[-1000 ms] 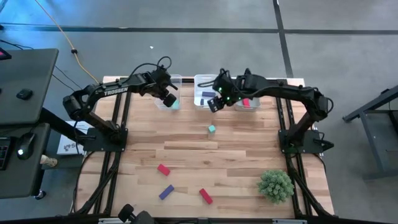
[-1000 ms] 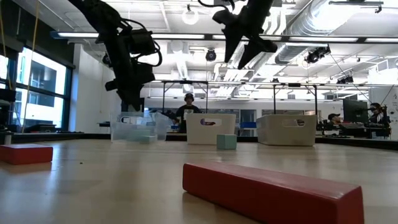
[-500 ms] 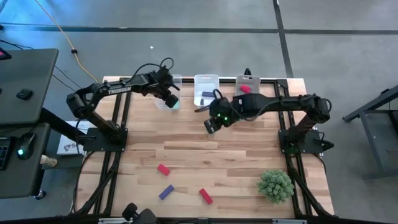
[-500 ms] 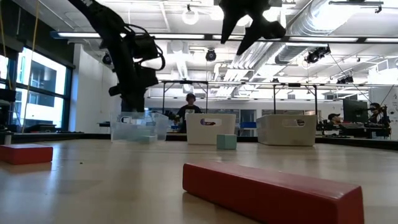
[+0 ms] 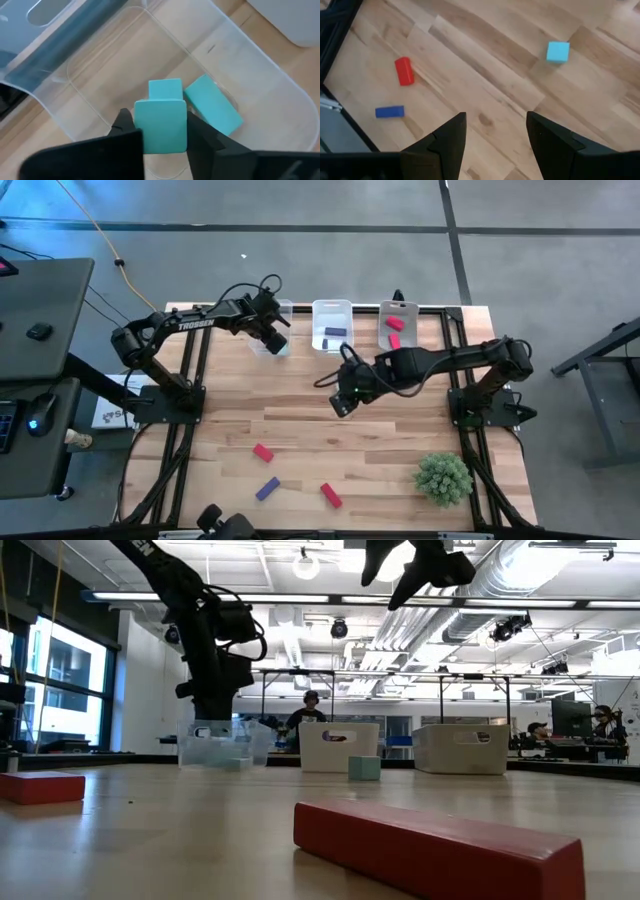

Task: Sort & place blocks by color
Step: Put the light blue block into the transparent bin, then put the red block into the gray bin

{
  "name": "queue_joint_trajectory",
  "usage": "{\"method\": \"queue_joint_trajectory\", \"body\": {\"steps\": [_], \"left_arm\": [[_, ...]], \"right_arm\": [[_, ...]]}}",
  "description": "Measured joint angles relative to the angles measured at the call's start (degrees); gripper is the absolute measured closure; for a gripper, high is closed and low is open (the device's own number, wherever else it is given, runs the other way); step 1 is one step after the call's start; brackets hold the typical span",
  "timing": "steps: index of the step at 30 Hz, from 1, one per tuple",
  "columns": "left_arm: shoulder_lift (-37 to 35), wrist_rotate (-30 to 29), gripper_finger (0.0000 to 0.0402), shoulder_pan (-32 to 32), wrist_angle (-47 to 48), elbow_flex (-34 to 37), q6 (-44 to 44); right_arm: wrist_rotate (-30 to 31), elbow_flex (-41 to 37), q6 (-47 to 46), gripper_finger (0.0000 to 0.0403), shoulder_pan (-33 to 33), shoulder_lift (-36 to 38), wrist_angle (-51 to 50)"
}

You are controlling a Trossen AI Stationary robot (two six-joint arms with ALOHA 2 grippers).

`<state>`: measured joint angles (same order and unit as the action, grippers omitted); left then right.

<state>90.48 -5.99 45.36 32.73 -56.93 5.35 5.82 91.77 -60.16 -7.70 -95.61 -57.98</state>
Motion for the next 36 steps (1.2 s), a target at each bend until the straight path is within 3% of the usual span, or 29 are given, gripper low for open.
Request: {"method": "queue_joint_trajectory", "body": {"steps": [11,21,28,36], "left_arm": [[0.0,0.81,0.0275,0.0,0.12,0.0,2.44],[-2.97,3.42,0.0271,-0.51,9.28,-6.12,3.04],[-9.43,3.44,0.0271,-3.56,14.6,-11.13,6.58],[-19.25,3.98,0.0271,-9.41,20.74,-11.67,13.2]], "right_arm": [[2.76,0.0,2.03,0.0206,-4.42,0.0,4.18],[4.46,0.0,3.43,0.0205,-8.88,-1.19,9.51],[4.62,0.0,1.07,0.0205,-12.49,-2.73,12.72],[2.92,0.02,1.06,0.0205,-14.86,-2.77,19.05]]}}
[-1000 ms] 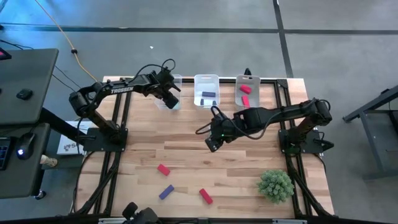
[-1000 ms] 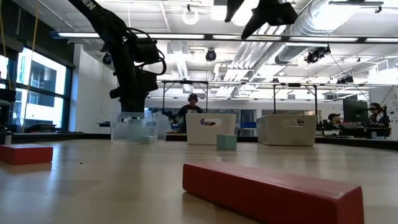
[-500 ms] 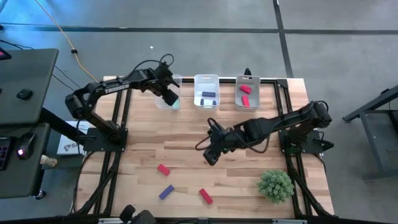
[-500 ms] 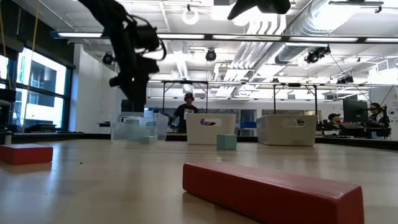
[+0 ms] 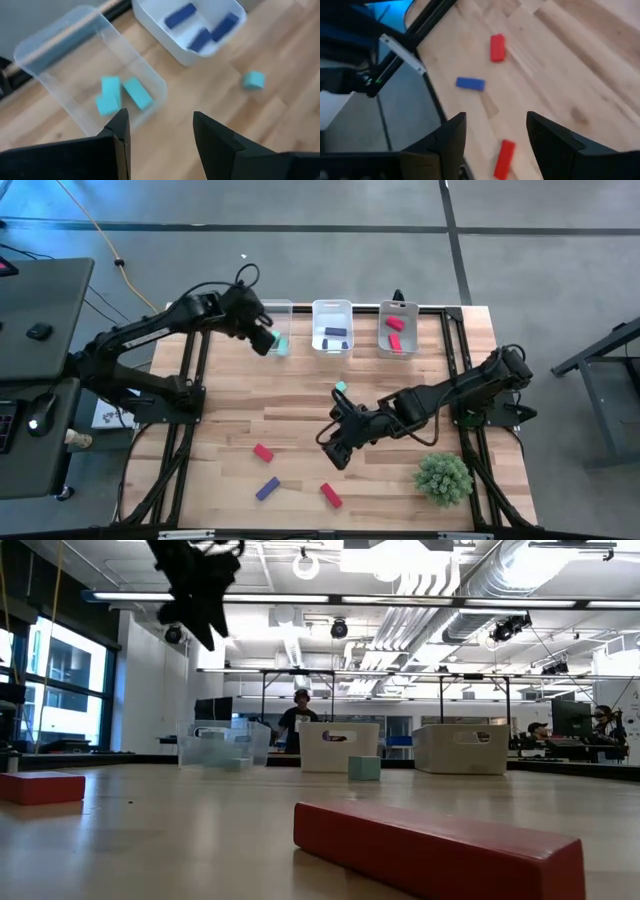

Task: Sort & place blocks by color
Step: Put the red block into the gray bin

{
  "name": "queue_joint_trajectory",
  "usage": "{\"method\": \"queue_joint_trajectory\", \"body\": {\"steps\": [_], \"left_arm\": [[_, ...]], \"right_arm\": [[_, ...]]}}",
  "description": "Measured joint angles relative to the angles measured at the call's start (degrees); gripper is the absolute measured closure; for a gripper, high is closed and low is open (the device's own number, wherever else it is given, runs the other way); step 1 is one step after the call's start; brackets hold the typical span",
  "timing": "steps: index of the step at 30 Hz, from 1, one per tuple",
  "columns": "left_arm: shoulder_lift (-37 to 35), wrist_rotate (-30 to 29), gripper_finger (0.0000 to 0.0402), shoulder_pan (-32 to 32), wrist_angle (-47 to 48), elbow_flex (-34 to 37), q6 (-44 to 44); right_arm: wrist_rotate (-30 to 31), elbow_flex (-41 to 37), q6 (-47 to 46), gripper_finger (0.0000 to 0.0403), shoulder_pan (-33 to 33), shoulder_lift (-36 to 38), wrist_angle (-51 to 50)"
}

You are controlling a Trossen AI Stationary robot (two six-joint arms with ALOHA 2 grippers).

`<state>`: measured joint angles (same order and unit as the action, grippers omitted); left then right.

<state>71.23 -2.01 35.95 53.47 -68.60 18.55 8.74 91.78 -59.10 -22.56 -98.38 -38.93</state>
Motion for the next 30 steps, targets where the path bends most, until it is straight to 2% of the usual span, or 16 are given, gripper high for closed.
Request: {"method": "queue_joint_trajectory", "body": {"steps": [9,13,16,30], "left_arm": [[-5.94,-0.26,0.0271,-7.19,8.17,-0.02,6.72],[-6.02,-3.17,0.0271,-9.18,9.86,0.0,6.82],[-5.88,-4.85,0.0271,-10.04,10.2,0.01,7.23],[-5.8,-5.09,0.0271,-10.61,9.86,4.68,8.52]], "right_arm": [[-6.36,0.03,-5.85,0.0205,-2.05,-6.01,0.65],[-9.0,-0.04,-9.07,0.0205,-2.76,-8.67,0.53],[-10.27,-0.03,-11.3,0.0205,-3.19,-10.2,0.89],[-12.06,-0.03,-15.45,0.0206,-6.04,-17.5,1.85]]}}
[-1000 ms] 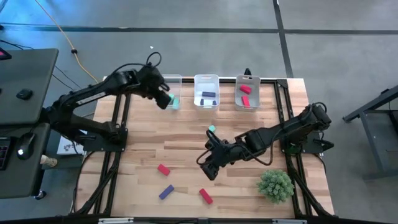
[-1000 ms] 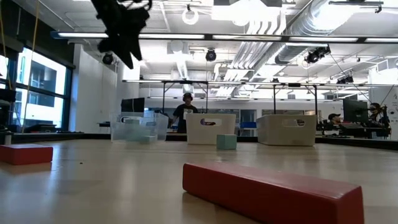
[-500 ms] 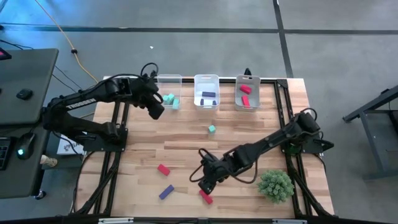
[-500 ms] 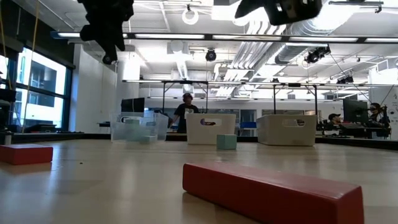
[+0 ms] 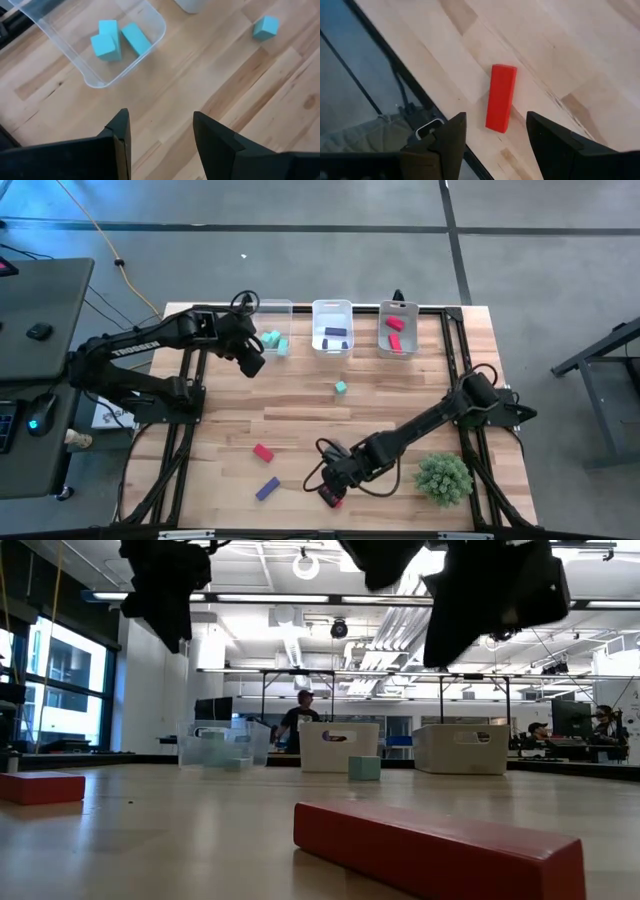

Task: Sort & place blocks by color
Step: Put the red block into the gray bin

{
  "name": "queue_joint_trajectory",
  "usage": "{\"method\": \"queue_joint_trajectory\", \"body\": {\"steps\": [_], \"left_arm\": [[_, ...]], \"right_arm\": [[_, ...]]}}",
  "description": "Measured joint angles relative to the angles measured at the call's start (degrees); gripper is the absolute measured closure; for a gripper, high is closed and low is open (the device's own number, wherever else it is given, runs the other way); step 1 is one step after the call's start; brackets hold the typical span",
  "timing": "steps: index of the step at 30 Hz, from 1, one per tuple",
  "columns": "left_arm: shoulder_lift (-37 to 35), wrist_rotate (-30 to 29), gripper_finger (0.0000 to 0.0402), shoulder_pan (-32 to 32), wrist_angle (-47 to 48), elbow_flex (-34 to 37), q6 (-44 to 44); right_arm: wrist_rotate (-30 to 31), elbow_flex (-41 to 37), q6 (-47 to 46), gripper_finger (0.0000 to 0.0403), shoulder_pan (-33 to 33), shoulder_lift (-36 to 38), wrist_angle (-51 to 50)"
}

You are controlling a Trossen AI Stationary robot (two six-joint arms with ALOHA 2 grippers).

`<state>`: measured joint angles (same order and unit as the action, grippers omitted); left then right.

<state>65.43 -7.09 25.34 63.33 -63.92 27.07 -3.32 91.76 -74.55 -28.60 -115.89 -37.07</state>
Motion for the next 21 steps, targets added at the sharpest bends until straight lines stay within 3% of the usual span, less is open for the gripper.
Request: {"method": "queue_joint_trajectory", "body": {"steps": [21], "left_arm": [[0.04,-0.2,0.0271,0.04,-0.26,1.62,1.75]], "right_arm": [[-1.68,0.01,-5.23,0.0206,-0.32,-7.2,5.35]]}}
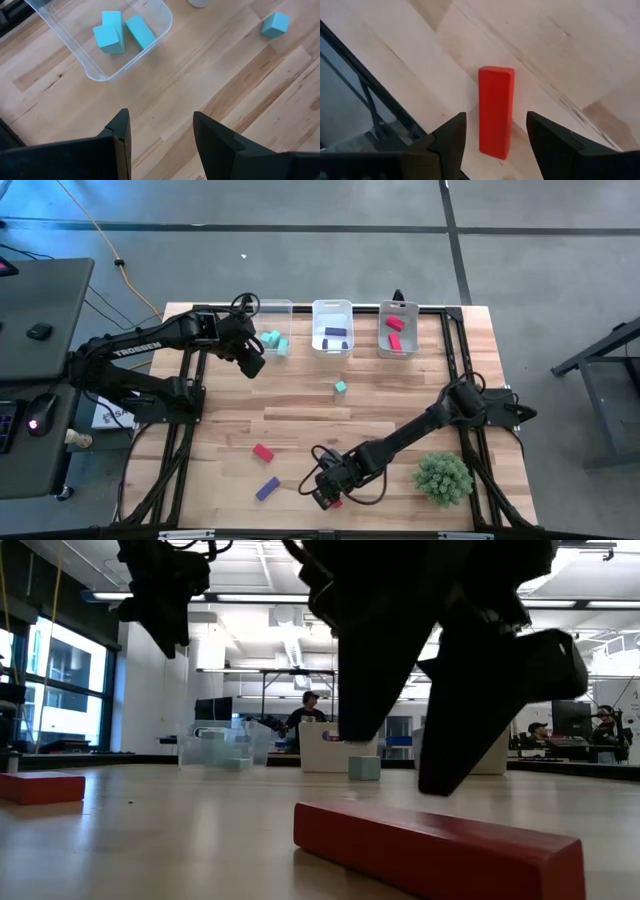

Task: Sort & place blocks by color
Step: Put the red block into the gray bin

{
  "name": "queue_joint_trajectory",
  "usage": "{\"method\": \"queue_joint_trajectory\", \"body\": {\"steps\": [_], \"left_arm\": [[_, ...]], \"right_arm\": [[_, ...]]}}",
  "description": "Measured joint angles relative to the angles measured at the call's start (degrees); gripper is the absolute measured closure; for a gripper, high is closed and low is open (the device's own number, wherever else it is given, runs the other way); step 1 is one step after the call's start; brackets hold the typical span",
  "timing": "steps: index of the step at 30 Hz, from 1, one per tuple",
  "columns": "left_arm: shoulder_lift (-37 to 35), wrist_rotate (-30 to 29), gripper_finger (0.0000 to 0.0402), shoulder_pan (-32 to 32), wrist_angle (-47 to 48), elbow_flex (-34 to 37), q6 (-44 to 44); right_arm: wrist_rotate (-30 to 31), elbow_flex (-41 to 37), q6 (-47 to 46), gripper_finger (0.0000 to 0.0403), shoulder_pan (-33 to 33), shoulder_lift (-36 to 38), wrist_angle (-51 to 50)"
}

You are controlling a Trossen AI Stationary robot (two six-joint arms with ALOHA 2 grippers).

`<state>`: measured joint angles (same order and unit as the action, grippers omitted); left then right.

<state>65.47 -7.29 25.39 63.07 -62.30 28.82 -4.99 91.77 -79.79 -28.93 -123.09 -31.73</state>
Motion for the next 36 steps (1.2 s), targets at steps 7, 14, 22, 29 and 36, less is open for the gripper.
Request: {"method": "queue_joint_trajectory", "body": {"steps": [7,14,22,29,36], "left_arm": [[0.0,0.0,0.0271,0.0,0.03,0.0,0.1],[0.0,0.0,0.0271,0.0,0.02,0.0,0.13],[0.0,0.02,0.0271,0.0,0.03,0.0,0.15],[0.0,0.04,0.0271,0.0,0.04,0.0,0.14],[0.0,0.04,0.0271,0.0,0.04,0.0,0.13]], "right_arm": [[-1.69,0.0,-1.43,0.0206,-0.11,-1.86,3.57],[-0.77,0.0,-1.86,0.0206,-0.52,-1.92,2.73],[-0.04,0.13,-2.47,0.0206,-0.57,-3.15,0.99],[1.03,0.32,-2.82,0.0206,-0.72,-3.67,-0.92],[2.34,0.33,-2.98,0.0206,-0.72,-3.78,-2.77]]}}
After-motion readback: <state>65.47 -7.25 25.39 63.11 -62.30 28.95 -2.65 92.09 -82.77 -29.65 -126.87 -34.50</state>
